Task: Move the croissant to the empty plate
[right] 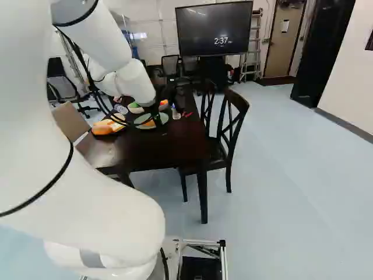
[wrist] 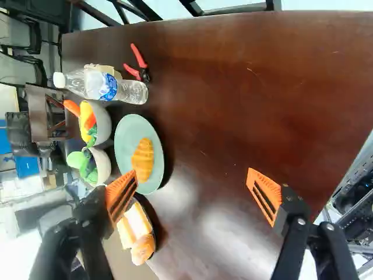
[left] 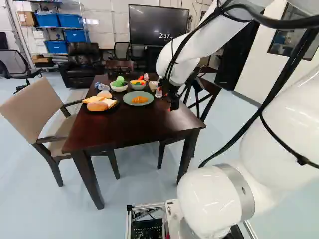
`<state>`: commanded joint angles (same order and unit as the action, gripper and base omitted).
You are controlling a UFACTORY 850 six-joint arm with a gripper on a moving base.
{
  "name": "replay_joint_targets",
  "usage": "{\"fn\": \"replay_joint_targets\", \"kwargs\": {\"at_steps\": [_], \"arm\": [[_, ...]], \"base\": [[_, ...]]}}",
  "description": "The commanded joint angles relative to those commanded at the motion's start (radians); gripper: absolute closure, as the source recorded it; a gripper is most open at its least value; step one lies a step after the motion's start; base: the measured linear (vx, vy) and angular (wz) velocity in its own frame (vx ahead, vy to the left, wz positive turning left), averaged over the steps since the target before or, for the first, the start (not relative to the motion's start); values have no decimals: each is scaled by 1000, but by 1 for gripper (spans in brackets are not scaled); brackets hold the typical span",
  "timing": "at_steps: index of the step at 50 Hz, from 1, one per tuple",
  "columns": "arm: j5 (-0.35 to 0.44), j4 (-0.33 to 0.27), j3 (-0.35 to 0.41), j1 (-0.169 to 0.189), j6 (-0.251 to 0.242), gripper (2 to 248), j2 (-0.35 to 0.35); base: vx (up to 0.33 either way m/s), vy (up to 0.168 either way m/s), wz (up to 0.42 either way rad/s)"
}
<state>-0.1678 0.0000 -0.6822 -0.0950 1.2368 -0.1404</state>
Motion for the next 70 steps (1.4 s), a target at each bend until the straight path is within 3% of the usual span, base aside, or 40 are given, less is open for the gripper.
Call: {"fn": "replay_joint_targets", "kwargs": {"at_steps": [28, 70], "arm": [[215, 0, 123, 20, -256, 3, -29], [632, 0, 361, 58, -751, 3, -84]], "base": [[0, 0, 0], [0, 0, 0]]}}
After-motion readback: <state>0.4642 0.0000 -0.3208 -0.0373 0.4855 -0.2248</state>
